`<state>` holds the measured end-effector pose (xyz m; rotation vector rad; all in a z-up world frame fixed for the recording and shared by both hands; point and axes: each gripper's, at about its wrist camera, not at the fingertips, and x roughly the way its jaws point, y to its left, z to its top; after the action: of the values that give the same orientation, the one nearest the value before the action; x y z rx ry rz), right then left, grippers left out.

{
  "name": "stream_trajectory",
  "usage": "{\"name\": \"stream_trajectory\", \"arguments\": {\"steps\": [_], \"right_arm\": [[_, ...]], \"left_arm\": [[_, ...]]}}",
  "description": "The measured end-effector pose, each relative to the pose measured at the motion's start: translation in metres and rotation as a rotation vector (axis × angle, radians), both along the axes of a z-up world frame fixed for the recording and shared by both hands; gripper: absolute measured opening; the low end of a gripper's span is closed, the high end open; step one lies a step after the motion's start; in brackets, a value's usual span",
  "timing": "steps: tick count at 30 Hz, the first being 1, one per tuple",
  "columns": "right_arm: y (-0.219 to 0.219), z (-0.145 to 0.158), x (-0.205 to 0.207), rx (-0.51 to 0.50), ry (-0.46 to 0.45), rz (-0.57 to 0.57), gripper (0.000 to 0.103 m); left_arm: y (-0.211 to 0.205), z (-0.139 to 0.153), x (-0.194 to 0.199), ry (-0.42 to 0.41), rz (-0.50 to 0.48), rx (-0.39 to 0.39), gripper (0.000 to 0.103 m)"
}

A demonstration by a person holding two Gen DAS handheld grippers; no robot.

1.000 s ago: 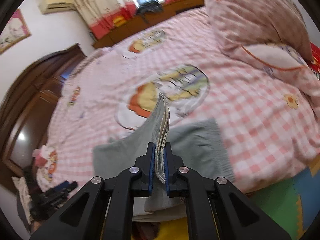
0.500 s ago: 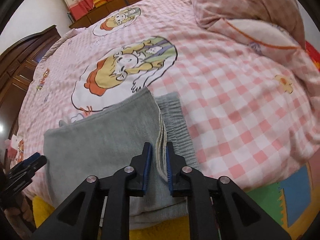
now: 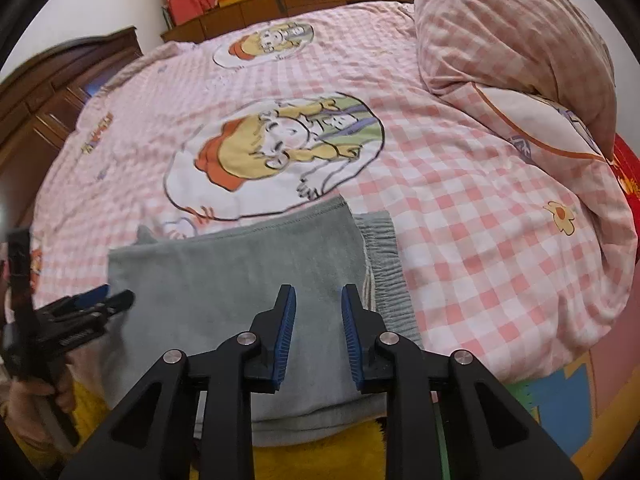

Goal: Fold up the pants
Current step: 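Lay the folded edge down and open the right tool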

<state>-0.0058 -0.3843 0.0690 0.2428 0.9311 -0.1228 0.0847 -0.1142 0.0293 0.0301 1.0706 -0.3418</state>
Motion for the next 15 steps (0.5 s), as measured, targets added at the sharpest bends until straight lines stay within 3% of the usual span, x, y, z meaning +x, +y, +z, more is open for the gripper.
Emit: {"name": "stream_trajectory", "arguments": {"steps": [7, 15], "right_arm": [[-0.014, -0.047, 0.012, 0.033, 0.077, -0.022, 0.024], [-0.012, -0.042, 0.013, 0.020, 0.067, -0.014, 0.024]], "left_arm": [[0.000, 0.002, -0.003, -0.013, -0.009, 0.021, 0.065], [0.003, 0.008, -0.010, -0.010, 0.005, 0.025, 0.064]]}}
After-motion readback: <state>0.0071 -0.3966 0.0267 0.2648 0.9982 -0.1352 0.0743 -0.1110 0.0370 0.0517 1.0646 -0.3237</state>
